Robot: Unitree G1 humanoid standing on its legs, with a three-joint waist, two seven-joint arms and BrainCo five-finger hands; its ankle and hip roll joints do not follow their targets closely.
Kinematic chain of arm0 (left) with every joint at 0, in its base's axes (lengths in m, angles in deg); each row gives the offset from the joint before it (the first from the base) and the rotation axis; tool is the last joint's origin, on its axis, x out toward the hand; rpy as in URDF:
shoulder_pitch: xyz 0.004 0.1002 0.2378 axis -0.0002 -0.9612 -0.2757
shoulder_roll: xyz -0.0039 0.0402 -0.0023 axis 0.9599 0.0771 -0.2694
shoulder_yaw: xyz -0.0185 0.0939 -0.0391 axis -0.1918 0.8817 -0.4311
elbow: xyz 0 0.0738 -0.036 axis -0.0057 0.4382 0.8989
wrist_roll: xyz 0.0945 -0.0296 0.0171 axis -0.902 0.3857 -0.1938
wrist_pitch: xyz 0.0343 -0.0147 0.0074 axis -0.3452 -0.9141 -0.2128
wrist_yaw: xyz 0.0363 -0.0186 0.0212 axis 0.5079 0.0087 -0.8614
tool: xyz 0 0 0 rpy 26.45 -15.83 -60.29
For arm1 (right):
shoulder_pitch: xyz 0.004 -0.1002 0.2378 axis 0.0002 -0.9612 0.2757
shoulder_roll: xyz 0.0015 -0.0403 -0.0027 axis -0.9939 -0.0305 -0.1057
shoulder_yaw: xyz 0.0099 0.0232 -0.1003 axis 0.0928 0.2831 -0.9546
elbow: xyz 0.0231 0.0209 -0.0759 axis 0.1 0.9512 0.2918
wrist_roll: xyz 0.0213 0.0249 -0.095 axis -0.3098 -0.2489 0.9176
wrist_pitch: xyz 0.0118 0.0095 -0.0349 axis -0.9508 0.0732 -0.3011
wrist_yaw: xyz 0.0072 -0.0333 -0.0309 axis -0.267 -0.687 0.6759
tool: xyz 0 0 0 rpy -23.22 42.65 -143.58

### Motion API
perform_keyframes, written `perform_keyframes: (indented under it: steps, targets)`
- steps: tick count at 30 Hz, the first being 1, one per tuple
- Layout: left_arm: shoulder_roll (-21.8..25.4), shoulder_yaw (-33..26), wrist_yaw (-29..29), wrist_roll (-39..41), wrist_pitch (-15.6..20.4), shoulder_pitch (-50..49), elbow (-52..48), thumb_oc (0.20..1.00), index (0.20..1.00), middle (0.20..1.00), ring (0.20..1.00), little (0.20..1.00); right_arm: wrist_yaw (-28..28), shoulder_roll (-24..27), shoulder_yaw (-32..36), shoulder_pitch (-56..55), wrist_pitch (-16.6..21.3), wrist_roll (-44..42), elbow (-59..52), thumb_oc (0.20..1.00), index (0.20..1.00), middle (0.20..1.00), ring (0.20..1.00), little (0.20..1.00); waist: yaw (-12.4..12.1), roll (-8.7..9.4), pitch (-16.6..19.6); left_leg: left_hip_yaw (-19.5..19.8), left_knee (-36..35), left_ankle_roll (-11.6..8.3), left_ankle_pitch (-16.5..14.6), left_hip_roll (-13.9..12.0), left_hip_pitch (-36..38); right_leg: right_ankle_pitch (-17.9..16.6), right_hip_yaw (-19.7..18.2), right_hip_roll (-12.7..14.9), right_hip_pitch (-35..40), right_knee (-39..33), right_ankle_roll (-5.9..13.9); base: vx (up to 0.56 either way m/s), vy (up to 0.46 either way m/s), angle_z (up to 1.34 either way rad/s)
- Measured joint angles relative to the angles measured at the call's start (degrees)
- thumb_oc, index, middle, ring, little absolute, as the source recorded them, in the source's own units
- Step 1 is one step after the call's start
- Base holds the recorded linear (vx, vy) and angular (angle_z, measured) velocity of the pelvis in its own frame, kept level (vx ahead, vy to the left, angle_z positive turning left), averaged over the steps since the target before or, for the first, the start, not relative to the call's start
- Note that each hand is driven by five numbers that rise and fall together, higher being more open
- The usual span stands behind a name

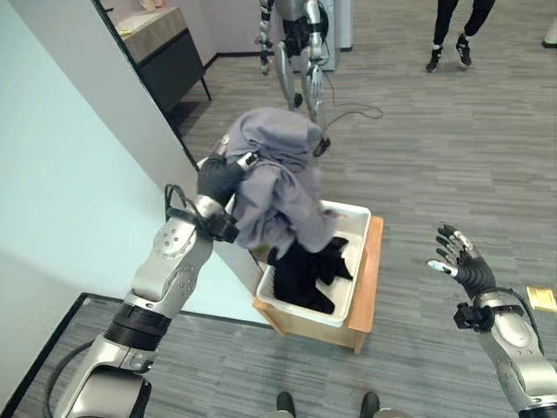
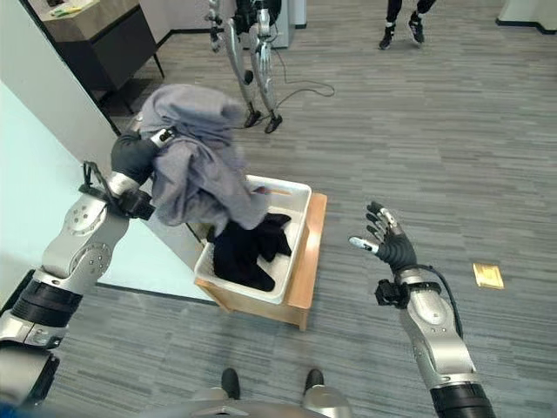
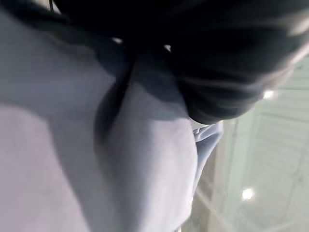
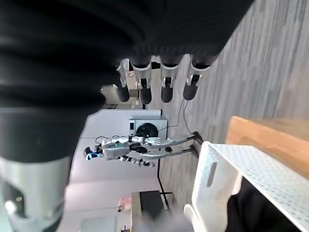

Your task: Pick up bed clothes into laundry basket.

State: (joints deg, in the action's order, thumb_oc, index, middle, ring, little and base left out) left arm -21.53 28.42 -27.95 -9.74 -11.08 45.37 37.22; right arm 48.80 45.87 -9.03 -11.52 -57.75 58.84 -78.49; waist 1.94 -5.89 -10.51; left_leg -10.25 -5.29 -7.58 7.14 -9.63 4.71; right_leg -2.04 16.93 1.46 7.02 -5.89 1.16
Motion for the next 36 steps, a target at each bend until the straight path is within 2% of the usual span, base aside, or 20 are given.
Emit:
perform_keyframes:
  steps: [1, 6, 10, 16, 18, 21, 24, 26, 36]
  targets:
    - [0.91, 1.12, -0.1, 0.0, 0.02, 1.67, 1.4, 0.2, 0.2, 0.2, 0.2, 0.2, 0.07, -0.75, -0.15, -0.1, -0.02, 0.01, -0.02, 1.0, 1.0, 1.0, 1.0, 1.0, 0.02, -0.31, 0.21, -0.01, 0.0, 0.66, -1.75, 0.06, 0.16, -0.15, 0.07, 0.02, 0.1, 0.01, 0.48, 0.03, 0.037, 0.02]
    - [3.66, 4.97, -0.58, -0.47, -0.07, 6.66, 6.86, 0.2, 0.2, 0.2, 0.2, 0.2, 0.3, -1.65, -0.73, -0.21, 0.02, -0.02, -0.21, 1.0, 1.0, 1.0, 1.0, 1.0, -0.27, -0.67, 0.49, -0.27, -0.01, 1.56, -3.31, 1.34, 0.1, -0.88, -0.72, 1.63, -0.62, 0.06, 1.65, 0.02, 0.036, -0.05]
    - [2.84, 5.37, -2.27, -0.45, -0.08, 7.38, 8.14, 0.2, 0.2, 0.2, 0.2, 0.2, 0.26, -2.12, -0.67, -2.37, -0.01, -0.13, -0.25, 1.0, 1.0, 1.0, 1.0, 1.0, 0.63, -0.28, 1.34, -0.78, -0.01, 2.15, -3.61, 2.76, -0.56, -1.71, -1.41, 3.06, -1.63, 0.12, 2.4, 0.02, 0.041, -0.06]
    - [1.81, 8.58, -2.27, -0.53, -0.7, 7.92, 8.37, 0.2, 0.2, 0.2, 0.2, 0.2, 0.31, -2.87, -0.64, -3.96, -0.03, -0.12, -0.25, 1.0, 1.0, 1.0, 1.0, 1.0, 1.74, 1.19, 2.15, -1.74, -0.01, 2.65, -3.94, 3.01, -0.54, -1.84, -2.29, 3.31, -1.98, 0.14, 2.61, 0.01, 0.018, -0.08]
    - [1.71, 10.85, -2.17, -0.62, -1.01, 9.08, 9.02, 0.2, 0.2, 0.2, 0.2, 0.2, 0.34, -2.87, -0.65, -3.9, -0.04, -0.12, -0.26, 1.0, 1.0, 1.0, 1.0, 1.0, 1.76, 1.35, 2.24, -1.71, -0.01, 2.64, -3.94, 3.03, -0.58, -1.84, -2.26, 3.3, -1.99, 0.15, 2.61, 0.0, 0.0, 0.0]
    - [0.67, 11.15, -2.13, -2.08, -1.22, 9.59, 9.37, 0.2, 0.2, 0.2, 0.2, 0.2, 0.39, -2.88, -0.7, -3.9, -0.04, -0.12, -0.27, 1.0, 1.0, 1.0, 1.0, 1.0, 1.99, 1.44, 2.29, -1.69, -0.01, 2.64, -3.94, 3.09, -0.6, -1.85, -2.23, 3.33, -1.99, 0.15, 2.61, 0.0, 0.0, 0.0]
    - [-0.02, 11.97, -2.13, -2.61, -1.26, 11.67, 11.88, 0.2, 0.2, 0.2, 0.2, 0.2, 0.44, -2.98, -0.76, -3.94, -0.05, -0.11, -0.27, 1.0, 1.0, 1.0, 1.0, 1.0, 2.49, 1.78, 2.56, -1.72, -0.01, 2.64, -3.95, 3.15, -0.66, -1.86, -2.27, 3.36, -2.1, 0.15, 2.62, 0.02, 0.065, -0.02]
    - [-1.63, 12.89, -2.53, -3.44, -1.37, 14.5, 19.01, 0.2, 0.2, 0.2, 0.2, 0.2, 0.84, -2.99, -1.27, -4.95, -0.23, -0.1, -0.3, 1.0, 1.0, 1.0, 1.0, 1.0, 2.67, 1.89, 4.73, -1.68, -0.01, 2.7, -3.89, 3.31, -2.48, -2.01, -2.21, 3.35, -3.92, 0.17, 2.73, 0.01, 0.014, -0.02]
    - [-3.14, 12.83, -2.57, -7.88, -2.38, 14.55, 29.08, 0.2, 0.2, 0.2, 0.2, 0.2, 1.47, -2.97, -1.81, -6.13, -0.49, 0.0, -0.23, 1.0, 1.0, 1.0, 1.0, 1.0, 2.78, 3.16, 4.55, -3.24, -0.01, 2.76, -3.88, 3.48, -2.53, -2.41, -3.94, 3.41, -4.92, 0.15, 3.04, 0.0, 0.033, -0.07]
